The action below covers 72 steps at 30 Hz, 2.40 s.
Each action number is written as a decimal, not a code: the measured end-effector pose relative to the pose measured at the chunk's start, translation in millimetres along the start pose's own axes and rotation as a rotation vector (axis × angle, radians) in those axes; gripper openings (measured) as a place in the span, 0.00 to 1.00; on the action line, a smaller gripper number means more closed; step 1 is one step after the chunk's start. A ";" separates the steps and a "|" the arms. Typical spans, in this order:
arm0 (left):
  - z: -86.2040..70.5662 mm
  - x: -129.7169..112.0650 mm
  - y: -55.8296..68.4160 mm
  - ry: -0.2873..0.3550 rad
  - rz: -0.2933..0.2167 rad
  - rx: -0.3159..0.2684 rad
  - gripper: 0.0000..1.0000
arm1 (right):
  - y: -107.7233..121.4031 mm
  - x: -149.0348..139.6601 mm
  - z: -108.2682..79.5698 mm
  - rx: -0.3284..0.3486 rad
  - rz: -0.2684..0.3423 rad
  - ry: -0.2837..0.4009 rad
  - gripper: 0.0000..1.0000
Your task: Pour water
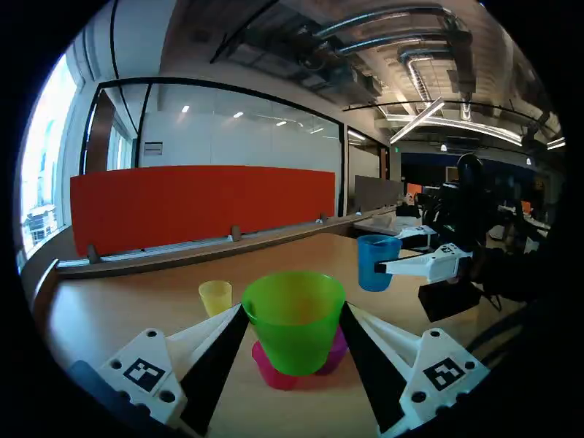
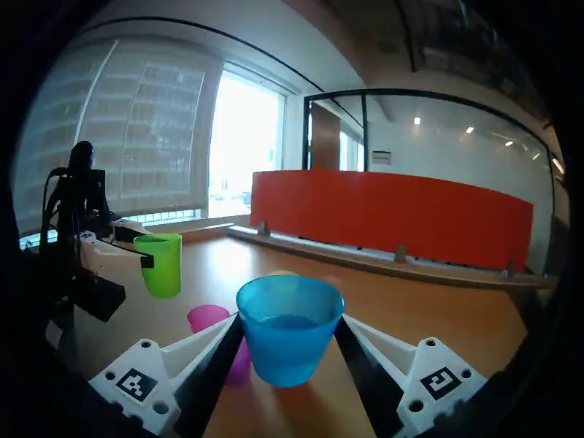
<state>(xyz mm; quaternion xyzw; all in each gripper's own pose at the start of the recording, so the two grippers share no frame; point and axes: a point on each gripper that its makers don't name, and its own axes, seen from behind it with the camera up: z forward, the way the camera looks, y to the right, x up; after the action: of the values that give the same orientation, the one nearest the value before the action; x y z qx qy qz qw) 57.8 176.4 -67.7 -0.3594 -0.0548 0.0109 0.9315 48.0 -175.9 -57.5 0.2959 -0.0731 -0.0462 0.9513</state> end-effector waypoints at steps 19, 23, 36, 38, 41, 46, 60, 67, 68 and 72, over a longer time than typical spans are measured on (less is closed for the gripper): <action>11.8 -6.5 7.1 -0.052 0.022 -0.069 0.87 | -13.1 19.9 23.7 0.105 -0.223 -0.015 0.89; 14.4 -6.8 8.9 -0.058 0.024 -0.080 0.87 | -17.4 25.2 27.6 0.129 -0.283 -0.015 0.89; 21.6 -10.2 18.3 -0.074 0.041 -0.110 0.87 | -23.6 41.6 40.4 0.163 -0.385 -0.006 0.89; 22.1 -10.4 18.7 -0.076 0.042 -0.112 0.87 | -24.3 43.4 41.8 0.168 -0.395 -0.005 0.89; 23.4 -10.7 19.0 -0.079 0.043 -0.116 0.87 | -24.1 46.1 43.9 0.171 -0.411 -0.002 0.89; 25.7 -10.0 20.5 -0.081 0.048 -0.122 0.87 | -25.1 51.8 47.9 0.178 -0.443 0.006 0.89; 30.6 -7.8 28.8 -0.081 0.053 -0.140 0.87 | -36.6 67.9 59.0 0.208 -0.554 0.028 0.89; 31.9 -5.3 31.6 -0.075 0.055 -0.143 0.87 | -41.7 72.8 63.7 0.225 -0.596 0.032 0.89; 32.0 -5.1 32.1 -0.075 0.055 -0.144 0.87 | -42.2 73.3 64.4 0.227 -0.603 0.032 0.89; 33.0 -5.2 32.7 -0.074 0.055 -0.145 0.87 | -43.9 75.8 67.3 0.236 -0.637 0.033 0.89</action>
<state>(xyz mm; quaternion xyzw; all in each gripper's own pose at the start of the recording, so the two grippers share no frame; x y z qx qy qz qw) 49.7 222.4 -65.8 -0.4266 -0.0796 0.0458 0.8997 109.5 -259.4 -19.2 0.4128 0.0337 -0.3273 0.8493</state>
